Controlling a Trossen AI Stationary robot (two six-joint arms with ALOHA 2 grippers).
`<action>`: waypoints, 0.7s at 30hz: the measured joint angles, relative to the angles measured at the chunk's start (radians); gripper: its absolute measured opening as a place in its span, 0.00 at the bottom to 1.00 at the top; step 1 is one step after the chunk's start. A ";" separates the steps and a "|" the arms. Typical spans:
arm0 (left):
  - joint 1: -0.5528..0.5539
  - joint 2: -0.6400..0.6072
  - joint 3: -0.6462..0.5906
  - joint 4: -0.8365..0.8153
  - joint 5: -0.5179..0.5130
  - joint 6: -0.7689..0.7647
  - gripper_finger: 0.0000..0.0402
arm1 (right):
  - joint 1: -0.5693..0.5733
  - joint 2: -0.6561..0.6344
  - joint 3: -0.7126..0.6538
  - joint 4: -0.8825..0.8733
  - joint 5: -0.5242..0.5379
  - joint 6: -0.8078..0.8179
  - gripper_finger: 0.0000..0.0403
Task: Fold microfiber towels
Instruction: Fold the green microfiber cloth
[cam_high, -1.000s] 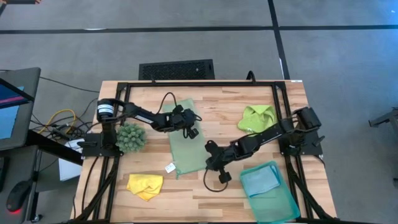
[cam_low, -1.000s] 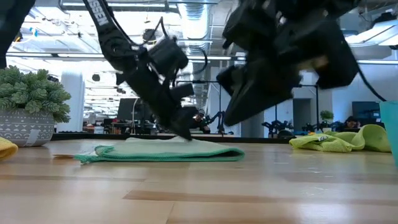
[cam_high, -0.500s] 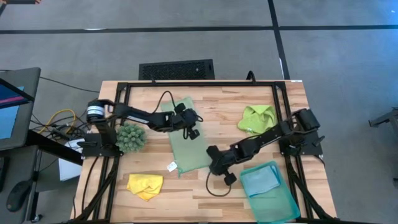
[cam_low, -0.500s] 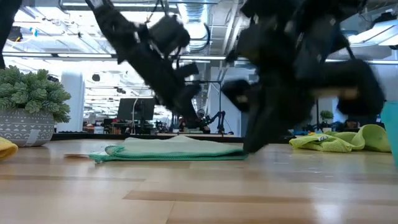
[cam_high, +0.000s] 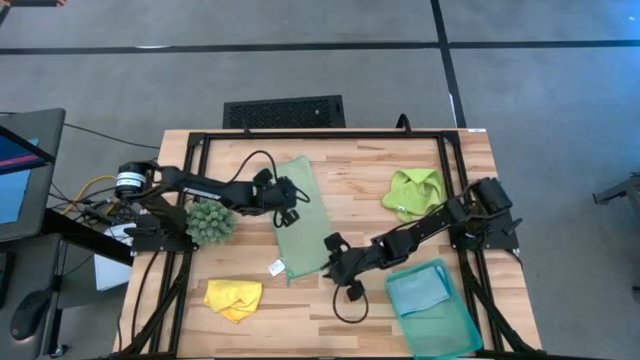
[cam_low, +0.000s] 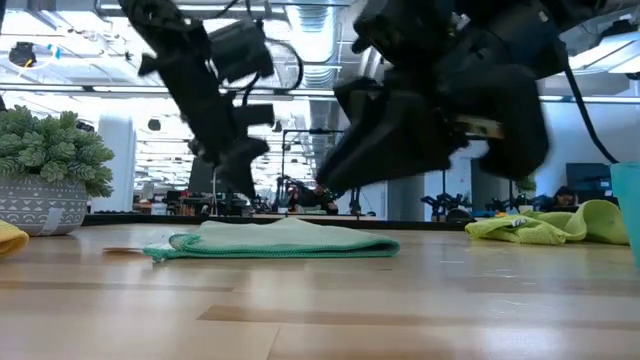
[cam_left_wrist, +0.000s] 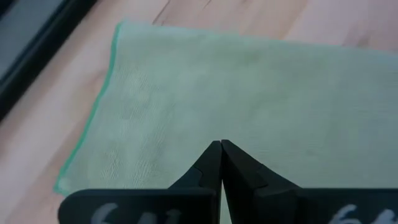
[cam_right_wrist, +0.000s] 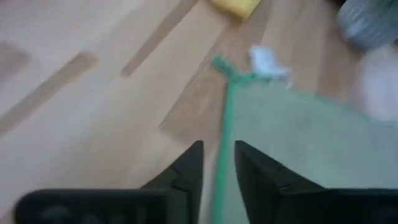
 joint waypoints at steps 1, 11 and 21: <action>0.013 0.008 -0.014 0.024 0.008 -0.001 0.00 | -0.002 0.000 0.001 0.013 0.001 -0.021 0.33; 0.063 0.011 -0.052 0.105 0.042 -0.002 0.00 | -0.083 0.151 0.093 0.004 0.008 -0.043 0.45; 0.063 0.011 -0.052 0.119 0.048 0.001 0.00 | -0.094 0.148 0.110 -0.035 -0.049 -0.031 0.37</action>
